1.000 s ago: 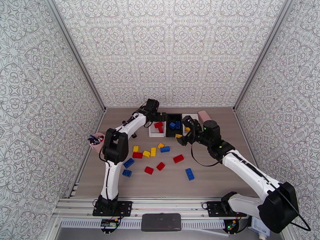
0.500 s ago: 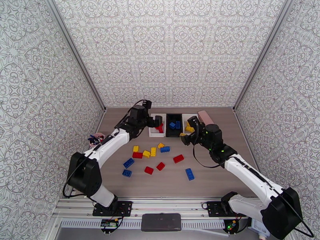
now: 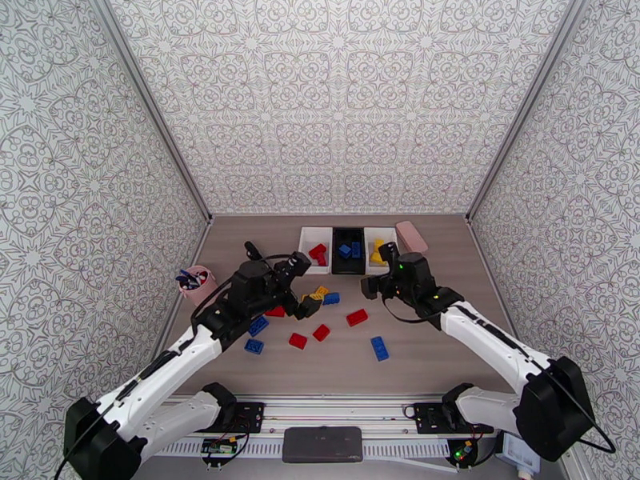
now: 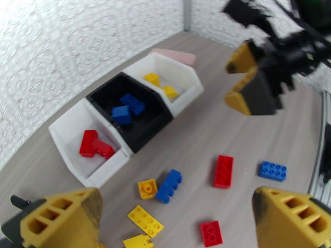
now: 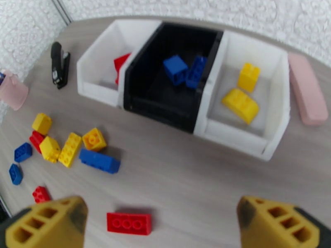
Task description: Sort the legos into containers by color
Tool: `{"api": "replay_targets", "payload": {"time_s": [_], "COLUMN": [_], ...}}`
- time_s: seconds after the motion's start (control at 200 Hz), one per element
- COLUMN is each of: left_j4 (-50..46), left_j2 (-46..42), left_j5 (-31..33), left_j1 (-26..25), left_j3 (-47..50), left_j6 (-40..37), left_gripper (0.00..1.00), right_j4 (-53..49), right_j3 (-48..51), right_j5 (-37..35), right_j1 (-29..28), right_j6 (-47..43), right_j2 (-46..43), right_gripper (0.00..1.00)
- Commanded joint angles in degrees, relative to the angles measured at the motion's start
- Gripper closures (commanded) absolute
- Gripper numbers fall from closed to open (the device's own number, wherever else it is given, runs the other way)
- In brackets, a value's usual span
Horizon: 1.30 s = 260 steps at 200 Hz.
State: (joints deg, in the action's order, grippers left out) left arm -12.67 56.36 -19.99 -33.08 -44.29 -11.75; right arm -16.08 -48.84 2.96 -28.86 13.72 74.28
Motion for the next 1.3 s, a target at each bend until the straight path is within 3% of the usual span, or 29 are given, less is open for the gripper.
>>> {"api": "replay_targets", "payload": {"time_s": [0.0, 0.19, 0.305, 0.635, 1.045, 1.295], "left_j4": [-4.29, 3.07, 0.98, 0.72, 1.81, 1.72], "left_j2": [-3.10, -5.69, -4.77, -4.07, -4.33, -4.59], "left_j5": [-5.20, -6.28, -8.27, -10.96, -13.46, -13.34], "left_j1": [-0.41, -0.11, 0.52, 1.78, 3.37, 3.79], "left_j3": [4.10, 10.32, 9.59, 9.64, 9.84, 9.84], "left_j6": [-5.50, -6.30, -8.06, -8.31, -7.48, -7.50], "left_gripper": [0.00, 0.00, 0.00, 0.00, 0.00, 0.00], "right_j4": [-6.54, -9.73, -11.18, -11.85, -9.40, -8.75], "right_j3": [-1.82, -3.56, -5.78, -10.22, -9.39, -10.71], "right_j5": [-2.99, -5.20, -6.93, -6.30, -4.74, -6.18], "right_j1": [-4.07, -10.23, -13.06, -15.00, -15.00, -14.81], "right_j6": [4.28, 6.51, 6.33, 5.41, 9.05, 9.24], "right_j2": [3.48, 10.48, 15.69, 24.98, 25.59, 22.65], "right_gripper": [0.00, 0.00, 0.01, 0.01, 0.36, 0.43]}}
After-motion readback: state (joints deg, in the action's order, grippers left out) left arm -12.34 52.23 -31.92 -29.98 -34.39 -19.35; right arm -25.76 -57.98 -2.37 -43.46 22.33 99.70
